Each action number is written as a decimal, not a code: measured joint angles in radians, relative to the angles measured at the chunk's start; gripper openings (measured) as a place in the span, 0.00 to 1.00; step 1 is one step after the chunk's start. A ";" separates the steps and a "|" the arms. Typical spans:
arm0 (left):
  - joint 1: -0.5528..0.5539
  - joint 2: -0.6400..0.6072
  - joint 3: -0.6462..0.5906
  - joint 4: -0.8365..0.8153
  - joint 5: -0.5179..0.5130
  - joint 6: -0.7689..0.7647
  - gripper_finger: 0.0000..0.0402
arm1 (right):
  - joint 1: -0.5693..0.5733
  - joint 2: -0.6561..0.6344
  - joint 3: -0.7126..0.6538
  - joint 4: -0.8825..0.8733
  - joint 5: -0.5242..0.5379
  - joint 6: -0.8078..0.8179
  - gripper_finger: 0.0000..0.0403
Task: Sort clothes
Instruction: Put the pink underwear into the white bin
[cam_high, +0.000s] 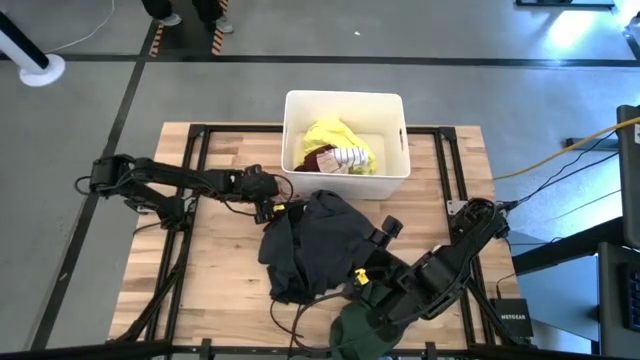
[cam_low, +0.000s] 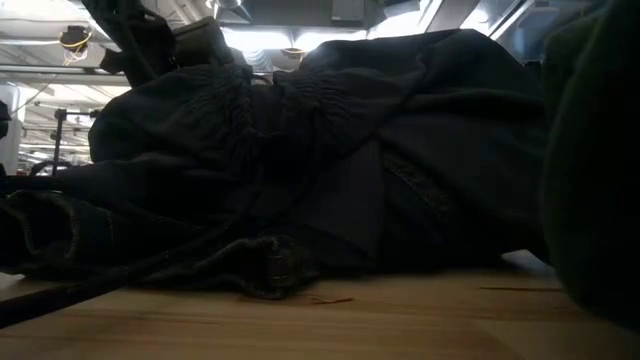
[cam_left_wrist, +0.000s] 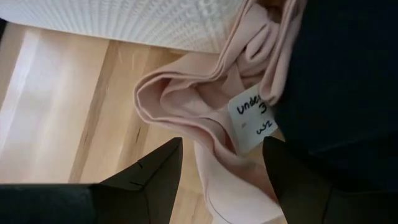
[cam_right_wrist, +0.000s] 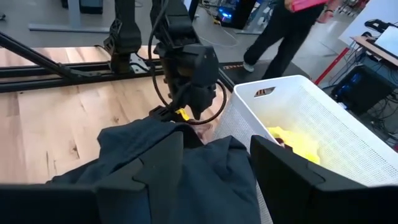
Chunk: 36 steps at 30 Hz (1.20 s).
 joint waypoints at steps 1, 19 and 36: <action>0.000 0.000 0.000 -0.003 0.000 0.002 0.55 | 0.000 0.000 0.000 0.002 0.000 0.000 0.51; 0.029 -0.012 0.001 -0.043 -0.001 0.035 0.47 | 0.000 0.000 0.000 0.007 -0.006 0.002 0.51; 0.029 -0.025 0.010 -0.112 -0.001 0.133 0.03 | 0.000 0.000 0.000 0.008 -0.006 0.002 0.51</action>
